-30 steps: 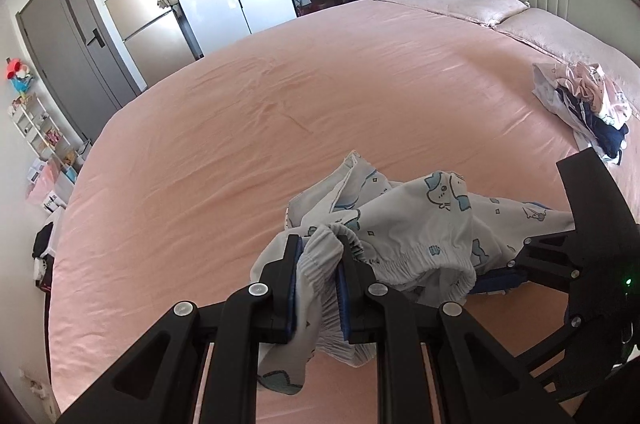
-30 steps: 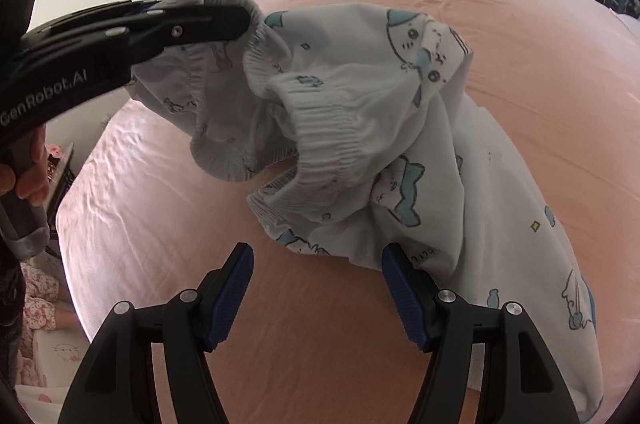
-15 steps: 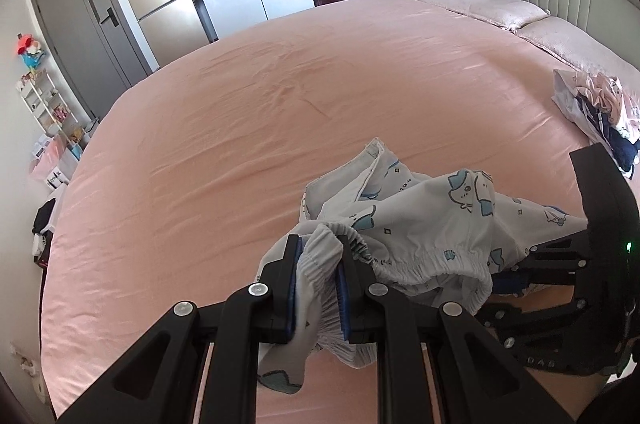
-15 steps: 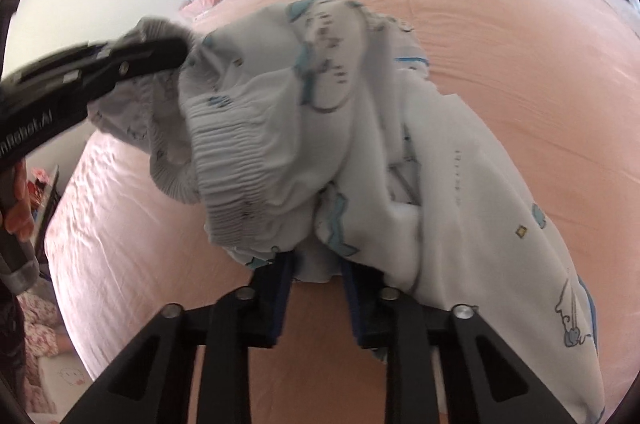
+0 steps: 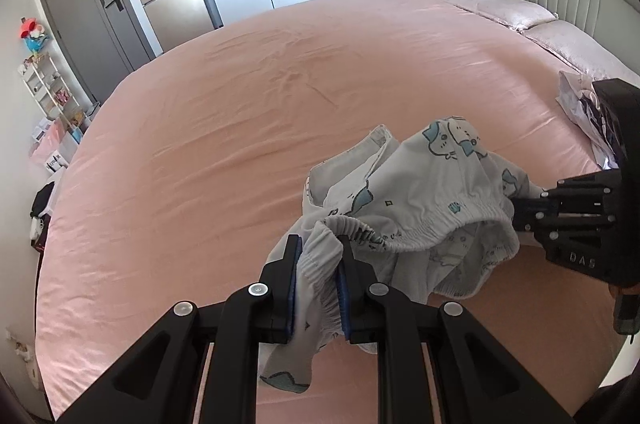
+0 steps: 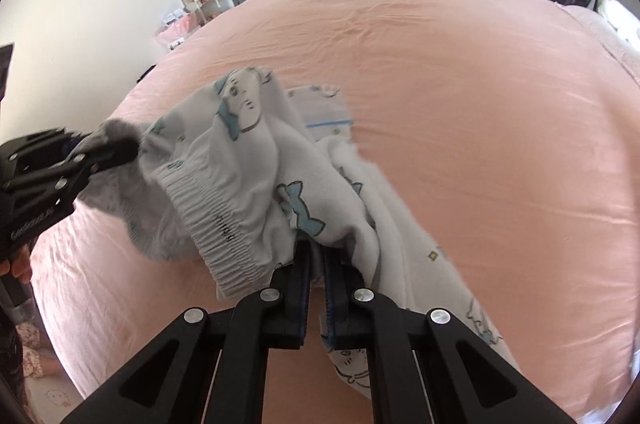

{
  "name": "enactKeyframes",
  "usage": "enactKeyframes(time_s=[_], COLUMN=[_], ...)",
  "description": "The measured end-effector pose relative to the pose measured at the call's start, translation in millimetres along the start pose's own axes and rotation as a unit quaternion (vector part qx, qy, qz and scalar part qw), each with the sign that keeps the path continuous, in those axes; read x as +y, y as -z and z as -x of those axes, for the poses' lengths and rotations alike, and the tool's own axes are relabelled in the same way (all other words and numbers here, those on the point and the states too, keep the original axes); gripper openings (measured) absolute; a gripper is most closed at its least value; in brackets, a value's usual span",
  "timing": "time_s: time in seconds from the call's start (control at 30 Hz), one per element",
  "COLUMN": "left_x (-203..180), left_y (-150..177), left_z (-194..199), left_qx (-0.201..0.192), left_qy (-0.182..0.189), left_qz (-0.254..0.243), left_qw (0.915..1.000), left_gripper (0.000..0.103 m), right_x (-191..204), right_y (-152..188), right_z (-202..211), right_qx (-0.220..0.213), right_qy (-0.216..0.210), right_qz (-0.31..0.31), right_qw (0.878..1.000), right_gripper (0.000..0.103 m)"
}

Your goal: Fold clothes

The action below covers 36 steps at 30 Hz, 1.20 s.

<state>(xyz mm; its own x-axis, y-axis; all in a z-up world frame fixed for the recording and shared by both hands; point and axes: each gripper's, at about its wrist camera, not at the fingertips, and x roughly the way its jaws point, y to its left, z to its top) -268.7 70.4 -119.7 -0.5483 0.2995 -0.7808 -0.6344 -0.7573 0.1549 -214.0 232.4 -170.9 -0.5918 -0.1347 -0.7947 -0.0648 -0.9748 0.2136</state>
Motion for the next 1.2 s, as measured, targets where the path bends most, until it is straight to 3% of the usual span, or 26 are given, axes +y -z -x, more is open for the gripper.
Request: enactKeyframes(time_s=[0.53,0.77,1.1,1.13,1.17,1.2], left_x=[2,2,-1,-1,-1,-1], left_y=[14,15,18,18,19,19], left_z=[-25,-27,-24,-24,-25,-25], left_qx=[0.027,0.028,0.029,0.029,0.028,0.029], left_qy=[0.006,0.011,0.015,0.015,0.016,0.017], left_qz=[0.02,0.028,0.027,0.027,0.029,0.03], left_qw=[0.9994,0.9992,0.9991,0.9991,0.9991,0.999], left_gripper=[0.015,0.015,0.015,0.015,0.015,0.015], right_x=[-32,-30,-12,-10,-9,-6], right_y=[-16,-6,15,17,19,21], right_z=[22,35,28,29,30,30], right_qx=[-0.034,-0.051,-0.024,-0.022,-0.021,-0.02], right_qy=[0.056,0.04,0.032,0.03,0.028,0.021], right_qz=[0.003,0.012,0.015,0.015,0.015,0.018], right_qw=[0.998,0.998,0.999,0.999,0.999,0.999], right_gripper=[0.004,0.004,0.007,0.016,0.035,0.047])
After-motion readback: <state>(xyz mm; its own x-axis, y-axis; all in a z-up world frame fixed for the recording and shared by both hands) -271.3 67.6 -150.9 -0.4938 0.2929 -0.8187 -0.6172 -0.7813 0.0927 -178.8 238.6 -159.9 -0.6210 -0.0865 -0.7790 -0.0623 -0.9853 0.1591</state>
